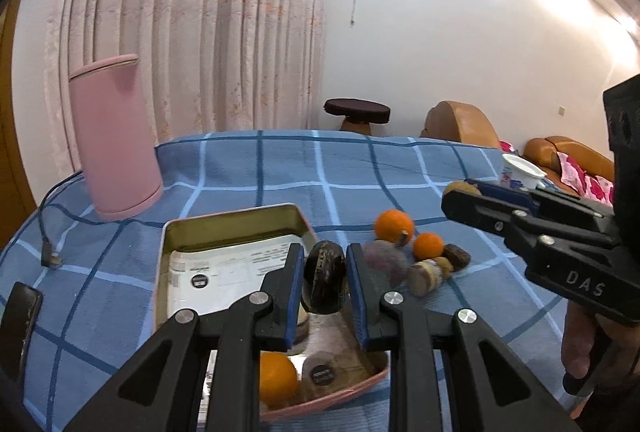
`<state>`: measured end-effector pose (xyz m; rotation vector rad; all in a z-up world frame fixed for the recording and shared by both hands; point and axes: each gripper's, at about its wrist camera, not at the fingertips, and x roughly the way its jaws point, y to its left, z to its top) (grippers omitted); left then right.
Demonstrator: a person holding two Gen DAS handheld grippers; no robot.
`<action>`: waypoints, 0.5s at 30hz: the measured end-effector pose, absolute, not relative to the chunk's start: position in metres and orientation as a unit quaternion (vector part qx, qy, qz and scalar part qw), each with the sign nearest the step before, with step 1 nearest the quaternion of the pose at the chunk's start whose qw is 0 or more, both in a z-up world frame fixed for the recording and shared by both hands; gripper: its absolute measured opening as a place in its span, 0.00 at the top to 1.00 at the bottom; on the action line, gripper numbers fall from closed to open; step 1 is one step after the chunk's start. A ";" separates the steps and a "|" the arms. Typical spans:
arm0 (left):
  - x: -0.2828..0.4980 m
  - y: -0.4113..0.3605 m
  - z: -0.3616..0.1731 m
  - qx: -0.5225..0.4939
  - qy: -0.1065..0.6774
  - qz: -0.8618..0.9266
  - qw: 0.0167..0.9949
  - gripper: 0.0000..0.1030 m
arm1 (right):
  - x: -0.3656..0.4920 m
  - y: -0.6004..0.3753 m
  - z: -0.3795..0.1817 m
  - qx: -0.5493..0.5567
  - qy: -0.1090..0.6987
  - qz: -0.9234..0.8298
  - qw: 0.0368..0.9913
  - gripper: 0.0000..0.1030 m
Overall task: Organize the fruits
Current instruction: 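Carry both held fruits over the pink tin box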
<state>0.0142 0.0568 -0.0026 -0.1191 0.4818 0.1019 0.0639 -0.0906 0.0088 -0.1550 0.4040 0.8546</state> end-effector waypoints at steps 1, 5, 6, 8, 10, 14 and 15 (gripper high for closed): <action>0.014 0.060 -0.003 -0.061 0.239 0.053 0.968 0.78 | 0.063 -0.086 0.010 -0.077 0.193 0.414 0.886 0.73; 0.013 0.069 -0.006 -0.067 0.240 0.060 0.967 0.78 | 0.060 -0.072 0.013 -0.084 0.190 0.424 0.882 0.73; 0.013 0.071 -0.007 -0.069 0.240 0.062 0.966 0.78 | 0.060 -0.067 0.013 -0.086 0.189 0.427 0.880 0.73; 0.012 0.076 -0.008 -0.072 0.240 0.066 0.966 0.78 | 0.059 -0.061 0.013 -0.088 0.189 0.431 0.878 0.73; 0.012 0.082 -0.009 -0.075 0.241 0.070 0.965 0.78 | 0.058 -0.053 0.013 -0.091 0.189 0.436 0.876 0.73; 0.011 0.091 -0.013 -0.080 0.244 0.077 0.963 0.78 | 0.057 -0.040 0.009 -0.095 0.193 0.442 0.871 0.73; 0.012 0.093 -0.014 -0.081 0.245 0.078 0.963 0.78 | 0.057 -0.036 0.007 -0.096 0.195 0.444 0.869 0.73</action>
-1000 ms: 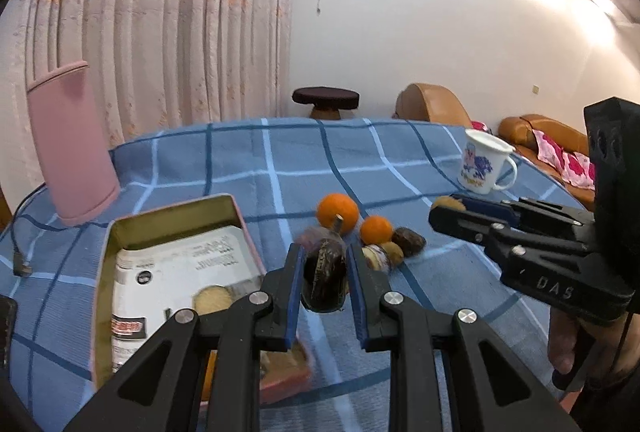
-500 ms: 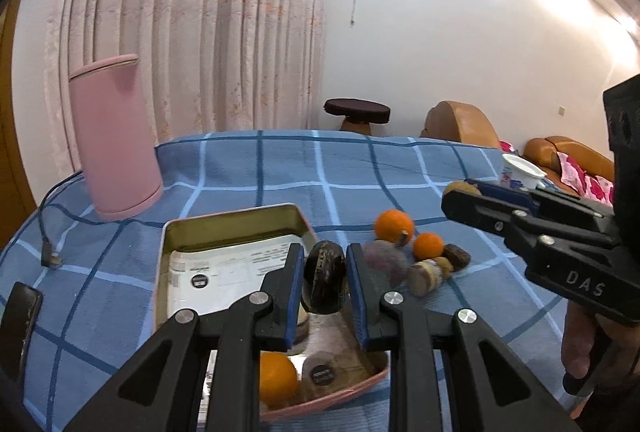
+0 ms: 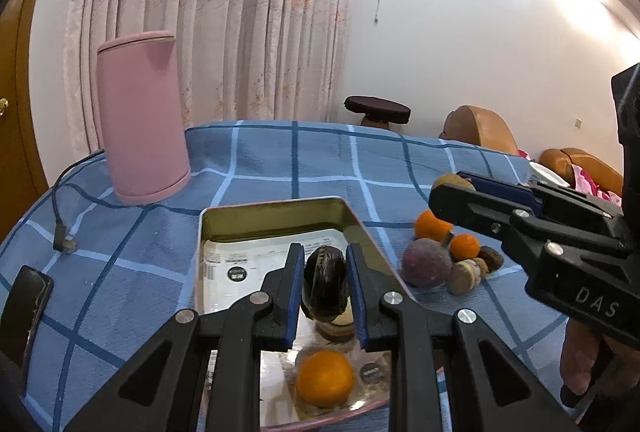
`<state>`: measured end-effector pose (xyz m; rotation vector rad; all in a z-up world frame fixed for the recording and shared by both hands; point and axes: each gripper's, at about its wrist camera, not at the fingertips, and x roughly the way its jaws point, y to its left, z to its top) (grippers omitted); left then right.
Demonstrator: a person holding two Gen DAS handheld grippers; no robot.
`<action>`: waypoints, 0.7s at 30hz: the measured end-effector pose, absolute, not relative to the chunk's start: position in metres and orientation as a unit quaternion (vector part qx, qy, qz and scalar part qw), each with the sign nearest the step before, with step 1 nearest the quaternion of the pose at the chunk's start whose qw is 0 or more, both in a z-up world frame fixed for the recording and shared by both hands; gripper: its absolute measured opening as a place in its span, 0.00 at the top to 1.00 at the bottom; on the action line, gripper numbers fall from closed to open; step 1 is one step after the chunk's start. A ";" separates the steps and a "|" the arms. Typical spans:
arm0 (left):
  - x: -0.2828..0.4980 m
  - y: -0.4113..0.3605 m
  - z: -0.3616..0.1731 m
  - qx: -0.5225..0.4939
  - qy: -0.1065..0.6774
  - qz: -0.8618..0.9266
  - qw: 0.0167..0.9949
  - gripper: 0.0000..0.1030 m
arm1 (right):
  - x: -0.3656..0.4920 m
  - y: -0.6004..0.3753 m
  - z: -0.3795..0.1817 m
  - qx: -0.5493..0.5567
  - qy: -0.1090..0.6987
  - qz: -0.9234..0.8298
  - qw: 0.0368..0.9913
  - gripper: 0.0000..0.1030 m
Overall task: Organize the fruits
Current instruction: 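Carry both held fruits over the pink tin box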
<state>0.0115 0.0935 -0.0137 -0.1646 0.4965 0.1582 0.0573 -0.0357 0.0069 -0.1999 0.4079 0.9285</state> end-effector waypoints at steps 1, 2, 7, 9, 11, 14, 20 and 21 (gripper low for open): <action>0.011 0.095 -0.015 -0.082 0.246 0.079 0.962 0.78 | 0.057 -0.033 0.005 -0.096 0.197 0.445 0.868 0.73; 0.011 0.097 -0.017 -0.083 0.248 0.081 0.962 0.78 | 0.058 -0.031 0.004 -0.097 0.199 0.446 0.867 0.73; 0.012 0.106 -0.022 -0.089 0.254 0.088 0.959 0.78 | 0.061 -0.018 -0.005 -0.102 0.210 0.449 0.863 0.73; 0.013 0.109 -0.024 -0.091 0.257 0.090 0.958 0.78 | 0.062 -0.015 -0.009 -0.104 0.214 0.449 0.861 0.73; 0.013 0.112 -0.027 -0.093 0.260 0.093 0.957 0.78 | 0.064 -0.012 -0.012 -0.103 0.219 0.450 0.859 0.73; 0.014 0.115 -0.029 -0.095 0.262 0.095 0.956 0.78 | 0.067 -0.008 -0.016 -0.102 0.225 0.451 0.858 0.73; 0.016 0.123 -0.034 -0.100 0.269 0.101 0.953 0.78 | 0.068 0.002 -0.025 -0.111 0.236 0.454 0.852 0.73; 0.016 0.124 -0.035 -0.100 0.271 0.102 0.952 0.78 | 0.068 0.004 -0.026 -0.113 0.238 0.455 0.851 0.73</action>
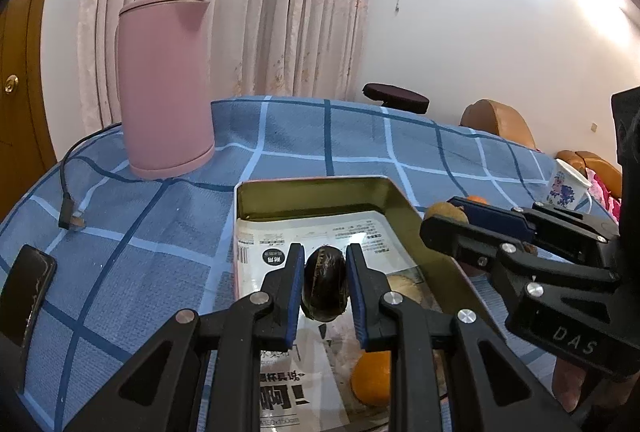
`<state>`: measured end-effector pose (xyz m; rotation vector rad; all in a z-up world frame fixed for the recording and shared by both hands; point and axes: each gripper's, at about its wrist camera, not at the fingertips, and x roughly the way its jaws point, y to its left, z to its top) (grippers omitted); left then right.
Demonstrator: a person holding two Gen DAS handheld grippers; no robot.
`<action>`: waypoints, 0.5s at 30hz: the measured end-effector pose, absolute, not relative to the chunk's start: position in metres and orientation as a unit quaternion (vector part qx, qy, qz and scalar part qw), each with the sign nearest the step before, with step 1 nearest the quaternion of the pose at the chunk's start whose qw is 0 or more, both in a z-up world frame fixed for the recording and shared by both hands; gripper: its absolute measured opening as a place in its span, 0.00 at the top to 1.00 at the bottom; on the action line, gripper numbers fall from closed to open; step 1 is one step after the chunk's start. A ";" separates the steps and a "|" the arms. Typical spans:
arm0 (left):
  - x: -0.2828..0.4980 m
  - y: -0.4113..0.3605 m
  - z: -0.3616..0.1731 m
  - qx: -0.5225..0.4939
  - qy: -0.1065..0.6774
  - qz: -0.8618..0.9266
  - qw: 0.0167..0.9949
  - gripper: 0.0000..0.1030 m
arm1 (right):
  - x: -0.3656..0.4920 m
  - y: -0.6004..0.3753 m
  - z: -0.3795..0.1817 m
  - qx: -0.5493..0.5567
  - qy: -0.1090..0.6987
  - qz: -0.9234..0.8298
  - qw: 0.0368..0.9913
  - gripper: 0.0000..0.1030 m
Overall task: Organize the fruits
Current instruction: 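Carry both held fruits over the pink tin box, then open both tools to release the fruits into the tin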
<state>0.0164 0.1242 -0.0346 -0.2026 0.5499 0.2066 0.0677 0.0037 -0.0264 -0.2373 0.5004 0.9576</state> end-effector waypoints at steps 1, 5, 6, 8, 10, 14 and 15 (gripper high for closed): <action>0.017 0.125 -0.035 -0.100 0.272 0.102 0.952 0.78 | 0.068 0.005 -0.028 -0.114 0.240 0.455 0.850 0.73; 0.017 0.129 -0.038 -0.101 0.276 0.104 0.950 0.78 | 0.067 0.011 -0.035 -0.119 0.247 0.457 0.846 0.73; 0.017 0.130 -0.039 -0.101 0.277 0.104 0.950 0.78 | 0.066 0.013 -0.036 -0.121 0.249 0.457 0.845 0.72; 0.017 0.131 -0.040 -0.101 0.279 0.105 0.949 0.78 | 0.066 0.015 -0.039 -0.124 0.252 0.457 0.844 0.72; 0.016 0.132 -0.042 -0.101 0.281 0.106 0.948 0.78 | 0.066 0.018 -0.042 -0.126 0.255 0.458 0.842 0.73; 0.016 0.135 -0.043 -0.101 0.284 0.111 0.947 0.78 | 0.065 0.023 -0.047 -0.133 0.261 0.459 0.839 0.72; 0.016 0.135 -0.043 -0.101 0.285 0.111 0.947 0.78 | 0.065 0.024 -0.048 -0.133 0.262 0.459 0.838 0.72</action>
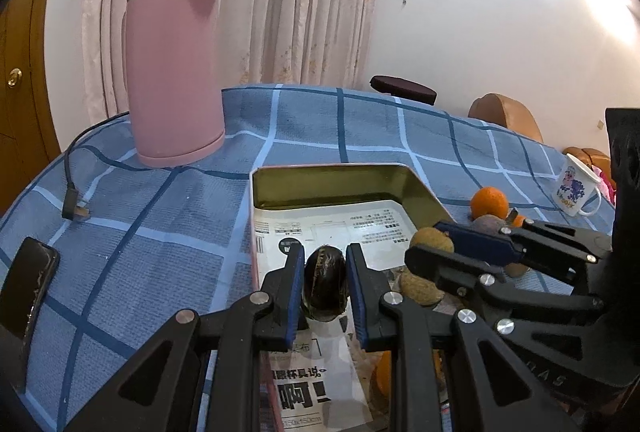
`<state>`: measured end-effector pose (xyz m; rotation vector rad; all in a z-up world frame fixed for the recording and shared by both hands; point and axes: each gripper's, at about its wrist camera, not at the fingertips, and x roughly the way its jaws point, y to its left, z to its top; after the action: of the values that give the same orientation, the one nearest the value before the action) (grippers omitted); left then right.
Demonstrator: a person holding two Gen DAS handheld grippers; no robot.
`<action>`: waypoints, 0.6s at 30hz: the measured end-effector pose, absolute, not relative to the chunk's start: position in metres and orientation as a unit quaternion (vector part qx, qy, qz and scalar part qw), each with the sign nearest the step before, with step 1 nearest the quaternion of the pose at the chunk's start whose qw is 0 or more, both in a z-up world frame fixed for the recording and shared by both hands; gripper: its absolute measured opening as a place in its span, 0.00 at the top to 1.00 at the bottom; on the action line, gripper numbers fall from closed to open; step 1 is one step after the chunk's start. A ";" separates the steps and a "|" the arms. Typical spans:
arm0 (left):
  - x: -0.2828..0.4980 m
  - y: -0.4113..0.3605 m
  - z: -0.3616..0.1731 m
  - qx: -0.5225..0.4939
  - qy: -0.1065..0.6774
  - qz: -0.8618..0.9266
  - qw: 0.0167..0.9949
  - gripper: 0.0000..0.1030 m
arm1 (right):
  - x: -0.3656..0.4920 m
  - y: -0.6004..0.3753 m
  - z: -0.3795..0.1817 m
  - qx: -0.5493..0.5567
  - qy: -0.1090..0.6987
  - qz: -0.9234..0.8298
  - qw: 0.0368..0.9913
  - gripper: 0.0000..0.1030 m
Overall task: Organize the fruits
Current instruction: 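Open both tools to release the fruits into the tin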
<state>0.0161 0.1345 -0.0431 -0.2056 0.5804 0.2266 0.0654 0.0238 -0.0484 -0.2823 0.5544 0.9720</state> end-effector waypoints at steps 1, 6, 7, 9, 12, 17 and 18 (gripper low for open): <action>0.016 0.134 -0.043 -0.101 0.287 0.112 0.946 0.78 | 0.065 0.024 -0.050 -0.134 0.264 0.460 0.837 0.72; 0.019 0.135 -0.045 -0.097 0.295 0.119 0.943 0.78 | 0.066 0.029 -0.056 -0.143 0.277 0.466 0.828 0.72; 0.019 0.135 -0.045 -0.097 0.297 0.125 0.942 0.78 | 0.065 0.028 -0.055 -0.141 0.276 0.469 0.827 0.68; 0.019 0.135 -0.046 -0.097 0.300 0.128 0.940 0.77 | 0.064 0.024 -0.054 -0.139 0.273 0.468 0.829 0.56; 0.017 0.132 -0.043 -0.095 0.296 0.131 0.941 0.64 | 0.062 0.012 -0.050 -0.129 0.264 0.466 0.835 0.41; 0.011 0.114 -0.031 -0.094 0.269 0.125 0.950 0.39 | 0.071 -0.034 -0.038 -0.107 0.250 0.436 0.858 0.38; 0.012 0.107 -0.028 -0.092 0.266 0.117 0.952 0.38 | 0.076 -0.050 -0.035 -0.097 0.250 0.427 0.864 0.37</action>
<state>0.0121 0.1069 -0.0284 -0.1863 0.5402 0.2377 0.0758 -0.0495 -0.0352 -0.2032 0.5232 0.8952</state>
